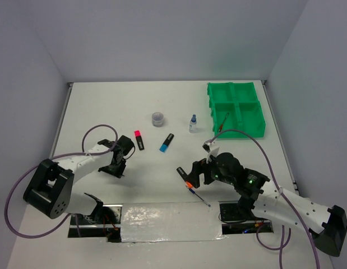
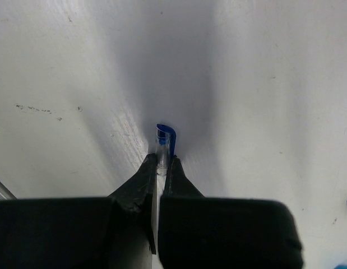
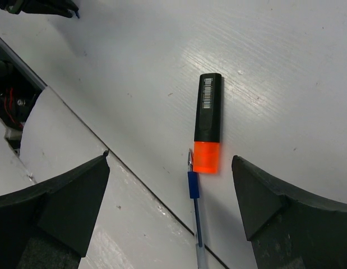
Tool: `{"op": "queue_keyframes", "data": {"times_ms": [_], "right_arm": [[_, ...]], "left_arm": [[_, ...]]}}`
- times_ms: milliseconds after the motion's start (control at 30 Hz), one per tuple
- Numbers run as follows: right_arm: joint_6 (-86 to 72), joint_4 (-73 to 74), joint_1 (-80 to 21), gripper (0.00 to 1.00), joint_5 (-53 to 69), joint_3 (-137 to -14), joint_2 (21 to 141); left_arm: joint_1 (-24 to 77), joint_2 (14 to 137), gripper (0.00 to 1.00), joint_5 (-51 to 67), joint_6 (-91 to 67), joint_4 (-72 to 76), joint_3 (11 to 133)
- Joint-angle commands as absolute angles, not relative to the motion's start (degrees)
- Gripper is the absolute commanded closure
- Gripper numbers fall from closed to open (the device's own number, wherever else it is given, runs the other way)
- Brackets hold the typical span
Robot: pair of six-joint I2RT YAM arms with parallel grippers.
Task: Sort the stationery into containers
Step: Pick up the pen cap from the center of the board, then place the pen cap at the center of the board.
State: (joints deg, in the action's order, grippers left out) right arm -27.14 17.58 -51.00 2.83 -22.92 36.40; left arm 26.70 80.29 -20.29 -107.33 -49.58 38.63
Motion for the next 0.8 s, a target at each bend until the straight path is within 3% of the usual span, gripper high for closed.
{"op": "queue_keyframes", "data": {"times_ms": [0,433,767], "right_arm": [[-26.80,16.26,-50.89,0.03,2.46,-22.85,35.95],[-26.98,19.77,-50.89,0.07,0.71,-26.36,43.24],[-26.63,22.85,-50.98,0.07,-0.97,-28.57,43.51]], "left_arm": [[26.19,79.11,1.00,-20.56,-103.11,-46.76,33.49],[27.25,51.86,1.00,-24.35,-66.02,-40.17,40.78],[29.00,67.31,1.00,-16.96,-61.35,-28.40,33.93]]}}
